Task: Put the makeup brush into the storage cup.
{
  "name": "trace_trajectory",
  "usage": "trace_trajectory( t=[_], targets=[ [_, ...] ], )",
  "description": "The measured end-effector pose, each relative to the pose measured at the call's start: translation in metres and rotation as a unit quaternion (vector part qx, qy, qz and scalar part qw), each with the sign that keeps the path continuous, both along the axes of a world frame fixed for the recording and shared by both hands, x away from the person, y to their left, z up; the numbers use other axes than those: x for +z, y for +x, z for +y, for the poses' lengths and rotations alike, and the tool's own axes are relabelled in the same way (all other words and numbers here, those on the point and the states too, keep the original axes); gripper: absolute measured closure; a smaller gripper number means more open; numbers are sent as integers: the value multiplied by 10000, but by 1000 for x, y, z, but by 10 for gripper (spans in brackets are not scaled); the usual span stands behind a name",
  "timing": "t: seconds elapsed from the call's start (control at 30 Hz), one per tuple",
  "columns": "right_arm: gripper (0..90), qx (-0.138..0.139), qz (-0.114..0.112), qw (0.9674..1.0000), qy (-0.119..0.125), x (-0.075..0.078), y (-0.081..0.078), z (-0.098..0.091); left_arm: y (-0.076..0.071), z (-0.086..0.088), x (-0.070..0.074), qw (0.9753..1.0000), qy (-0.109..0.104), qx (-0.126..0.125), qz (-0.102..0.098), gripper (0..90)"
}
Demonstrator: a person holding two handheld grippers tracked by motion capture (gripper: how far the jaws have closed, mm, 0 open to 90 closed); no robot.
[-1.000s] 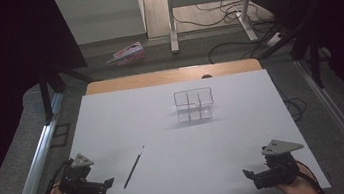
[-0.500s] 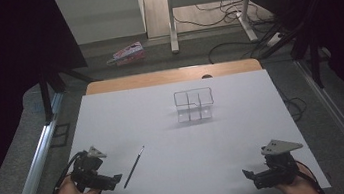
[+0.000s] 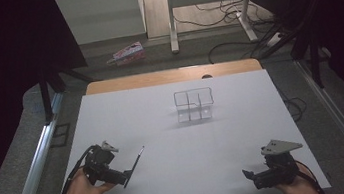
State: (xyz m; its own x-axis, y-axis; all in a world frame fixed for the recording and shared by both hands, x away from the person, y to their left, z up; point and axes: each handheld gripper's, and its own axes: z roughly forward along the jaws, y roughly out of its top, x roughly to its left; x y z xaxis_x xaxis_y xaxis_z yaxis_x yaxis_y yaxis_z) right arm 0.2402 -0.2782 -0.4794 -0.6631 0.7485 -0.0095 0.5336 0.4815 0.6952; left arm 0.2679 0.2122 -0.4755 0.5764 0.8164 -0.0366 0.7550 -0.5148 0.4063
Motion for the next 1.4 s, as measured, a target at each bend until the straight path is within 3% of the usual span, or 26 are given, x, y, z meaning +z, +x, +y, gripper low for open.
trace_trajectory(
  t=[0.7, 0.93, 1.4],
  targets=[
    [0, 14, 34, 10000, 4, 0, 0, 0, 21, -32, -6, 9995, 141, -191, 200, 123],
    [0, 35, 41, 10000, -9, 0, 1, 0, 23, -31, -15, 9990, 237, -159, 337, 210],
    [2, 66, 69, 10000, -27, -1, 1, 1, 20, -26, -33, 9976, 237, -81, 651, 381]
  ],
)
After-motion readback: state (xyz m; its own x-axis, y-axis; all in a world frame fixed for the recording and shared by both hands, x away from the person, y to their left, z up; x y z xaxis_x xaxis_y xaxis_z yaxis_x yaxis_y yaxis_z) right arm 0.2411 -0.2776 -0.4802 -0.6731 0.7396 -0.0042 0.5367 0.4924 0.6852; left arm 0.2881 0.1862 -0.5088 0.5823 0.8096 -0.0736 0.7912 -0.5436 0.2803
